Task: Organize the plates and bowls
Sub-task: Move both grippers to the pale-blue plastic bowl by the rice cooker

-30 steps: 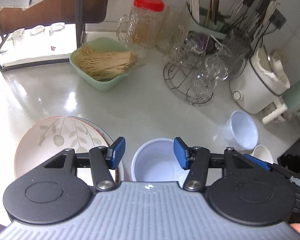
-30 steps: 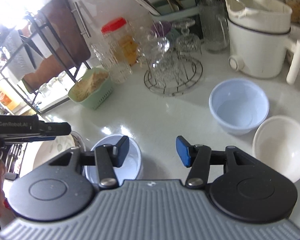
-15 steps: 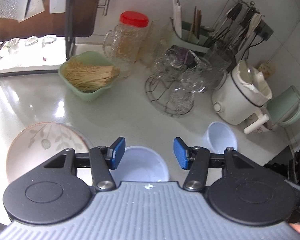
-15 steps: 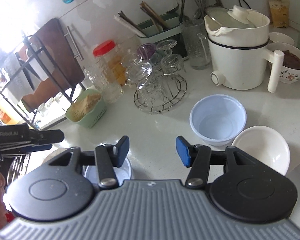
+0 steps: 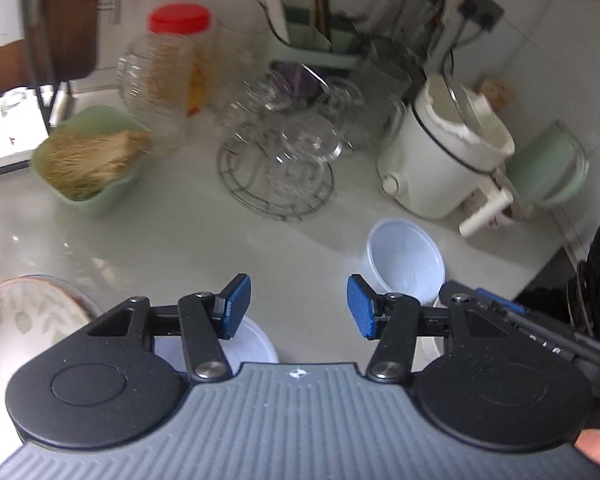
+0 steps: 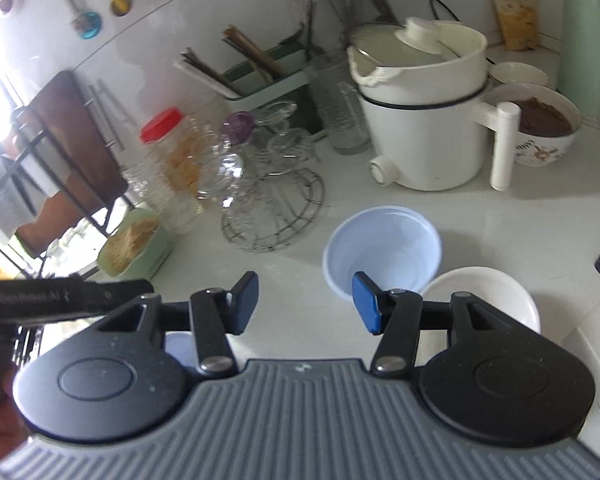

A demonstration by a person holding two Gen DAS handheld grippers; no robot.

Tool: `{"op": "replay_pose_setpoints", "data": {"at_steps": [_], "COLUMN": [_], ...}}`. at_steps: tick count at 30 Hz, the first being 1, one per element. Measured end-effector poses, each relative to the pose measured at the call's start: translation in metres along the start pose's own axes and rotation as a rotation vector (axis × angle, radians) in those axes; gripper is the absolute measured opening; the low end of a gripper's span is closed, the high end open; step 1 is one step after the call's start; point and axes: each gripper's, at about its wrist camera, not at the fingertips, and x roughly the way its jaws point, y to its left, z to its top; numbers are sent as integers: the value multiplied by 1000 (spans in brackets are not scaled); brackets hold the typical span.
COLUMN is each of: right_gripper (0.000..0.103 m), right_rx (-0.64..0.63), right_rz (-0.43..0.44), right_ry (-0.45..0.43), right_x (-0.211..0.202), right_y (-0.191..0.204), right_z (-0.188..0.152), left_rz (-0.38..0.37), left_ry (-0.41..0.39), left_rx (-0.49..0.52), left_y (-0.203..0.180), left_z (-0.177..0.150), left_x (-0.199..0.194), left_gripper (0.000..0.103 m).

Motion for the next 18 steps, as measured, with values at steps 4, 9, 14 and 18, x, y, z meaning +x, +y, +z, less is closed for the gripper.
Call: {"op": "replay_pose_setpoints", "data": {"at_steps": [4,9,14,18], "right_gripper": [55,55,55,55], "right_rx": [12,33,55,106], "right_rz": [-28,-89,-147,-189], "right_ry": [-5,-20,-37,-23], "right_x": [3,11,22,39], "right_y": [-11,-25,-36,-56], "right_z": [3,7,12,15], "left_rz": [-17,-57,-109,-127], "left_ry": [42,83,128,134], "left_rx": [51,121,159,137], "left_y": [-11,-23,-33,-38], "left_z": [4,12,18,21], "left_x": [23,52,82,106], "left_gripper": [59,59,59,59]}}
